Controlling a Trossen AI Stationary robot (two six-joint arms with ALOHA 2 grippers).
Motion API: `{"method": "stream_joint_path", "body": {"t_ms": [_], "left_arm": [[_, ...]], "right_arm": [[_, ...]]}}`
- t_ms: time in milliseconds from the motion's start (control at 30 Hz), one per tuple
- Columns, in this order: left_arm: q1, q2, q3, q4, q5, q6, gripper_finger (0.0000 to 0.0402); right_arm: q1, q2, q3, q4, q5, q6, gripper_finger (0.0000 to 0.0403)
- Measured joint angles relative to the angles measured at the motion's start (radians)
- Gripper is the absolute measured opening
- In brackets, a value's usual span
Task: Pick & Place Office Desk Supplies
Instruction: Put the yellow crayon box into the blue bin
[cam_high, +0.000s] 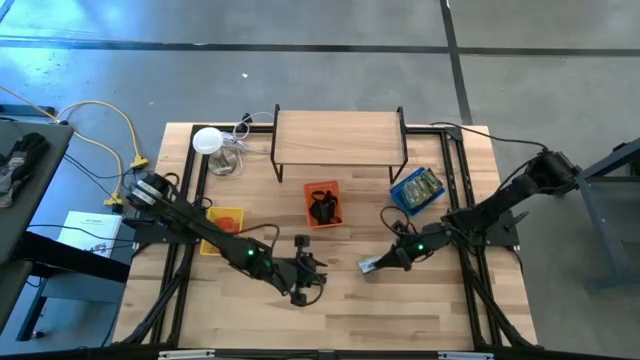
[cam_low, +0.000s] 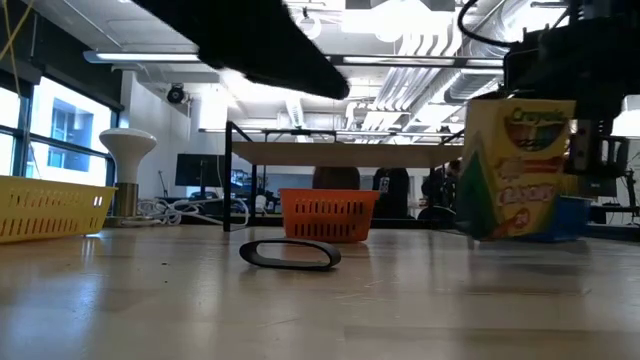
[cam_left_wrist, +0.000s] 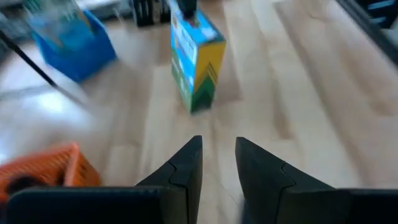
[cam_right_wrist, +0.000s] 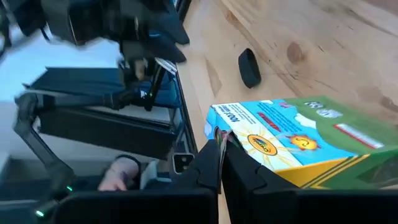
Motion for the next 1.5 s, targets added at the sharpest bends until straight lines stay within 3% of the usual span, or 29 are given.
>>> {"method": "stream_joint_path", "body": {"t_ms": [133,300,567,833,1500], "left_arm": [[0.008,0.075,0.0,0.126,-0.094,0.12,0.0091],[0.026,0.171,0.0,0.23,-0.118,0.224,0.0091],[0.048,0.266,0.001,0.431,-0.154,0.193,0.0091],[0.063,0.265,0.001,0.485,-0.232,0.162,0.0091],[0.057,0.265,0.001,0.467,-0.229,0.172,0.0091]], "right_arm": [[-0.046,0.0,0.0,-0.004,-0.027,0.025,0.0003],[-0.09,0.0,0.0,-0.013,-0.044,0.032,0.0003],[-0.137,0.0,0.0,-0.03,-0.062,0.062,0.0003],[-0.196,0.0,0.0,-0.089,-0.023,0.144,0.0003],[-0.294,0.0,0.0,-0.061,-0.051,0.182,0.0003]]}}
